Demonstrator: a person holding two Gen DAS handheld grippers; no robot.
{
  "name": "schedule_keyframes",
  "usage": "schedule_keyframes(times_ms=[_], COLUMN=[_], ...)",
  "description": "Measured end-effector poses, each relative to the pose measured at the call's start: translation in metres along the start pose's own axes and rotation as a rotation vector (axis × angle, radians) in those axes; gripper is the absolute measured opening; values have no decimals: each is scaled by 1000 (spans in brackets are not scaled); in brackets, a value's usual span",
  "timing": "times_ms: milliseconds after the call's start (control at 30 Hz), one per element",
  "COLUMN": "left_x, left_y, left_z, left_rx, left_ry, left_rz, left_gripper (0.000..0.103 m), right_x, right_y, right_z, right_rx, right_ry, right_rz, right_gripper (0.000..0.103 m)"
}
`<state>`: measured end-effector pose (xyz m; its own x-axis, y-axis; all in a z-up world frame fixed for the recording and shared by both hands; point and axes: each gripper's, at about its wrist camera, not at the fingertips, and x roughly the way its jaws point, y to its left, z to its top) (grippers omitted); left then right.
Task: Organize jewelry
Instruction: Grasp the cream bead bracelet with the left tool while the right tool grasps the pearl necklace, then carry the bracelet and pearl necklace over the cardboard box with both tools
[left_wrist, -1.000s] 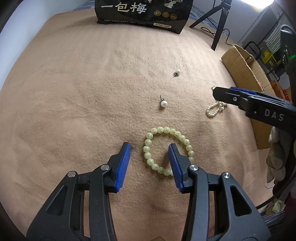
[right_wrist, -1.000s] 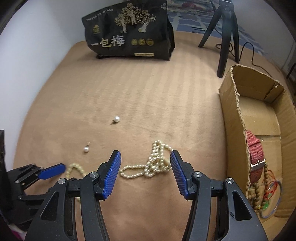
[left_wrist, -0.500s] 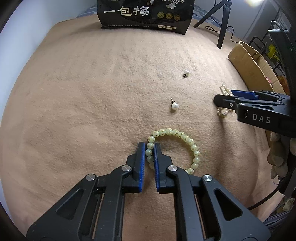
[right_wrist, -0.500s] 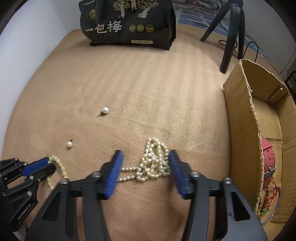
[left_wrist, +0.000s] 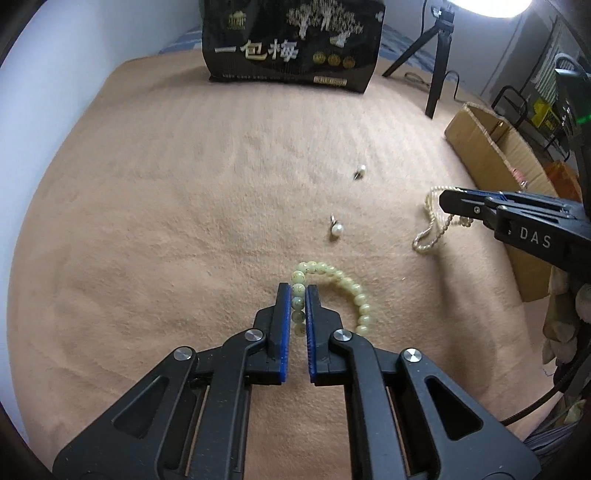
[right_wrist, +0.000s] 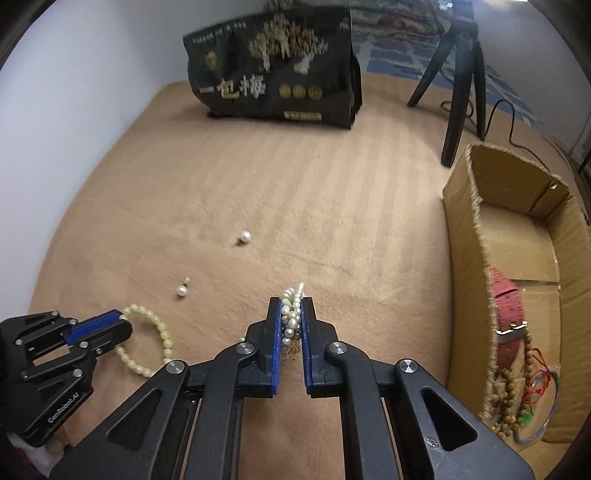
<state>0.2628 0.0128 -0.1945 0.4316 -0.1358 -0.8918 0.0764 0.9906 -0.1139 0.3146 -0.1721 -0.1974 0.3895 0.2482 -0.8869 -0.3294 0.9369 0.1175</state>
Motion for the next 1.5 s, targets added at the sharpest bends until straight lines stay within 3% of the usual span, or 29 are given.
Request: schedule_keyframes(times_ms=[400, 733, 1067, 1500], left_x=[-45, -72, -94, -82], left_y=[-9, -31, -86, -180], left_z=[13, 25, 45, 59], left_rx=[-23, -33, 31, 120], left_ry=[-95, -151, -210, -188], left_rz=[-37, -117, -205, -315], left_gripper=[5, 5, 5, 5], right_x=[-54, -96, -143, -157], right_y=[-2, -20, -90, -169], right_z=[-1, -5, -15, -31], right_rx=[7, 30, 122, 208], right_ry=[-118, -220, -316, -327], right_rz=[38, 47, -26, -127], right_gripper=[7, 7, 7, 7])
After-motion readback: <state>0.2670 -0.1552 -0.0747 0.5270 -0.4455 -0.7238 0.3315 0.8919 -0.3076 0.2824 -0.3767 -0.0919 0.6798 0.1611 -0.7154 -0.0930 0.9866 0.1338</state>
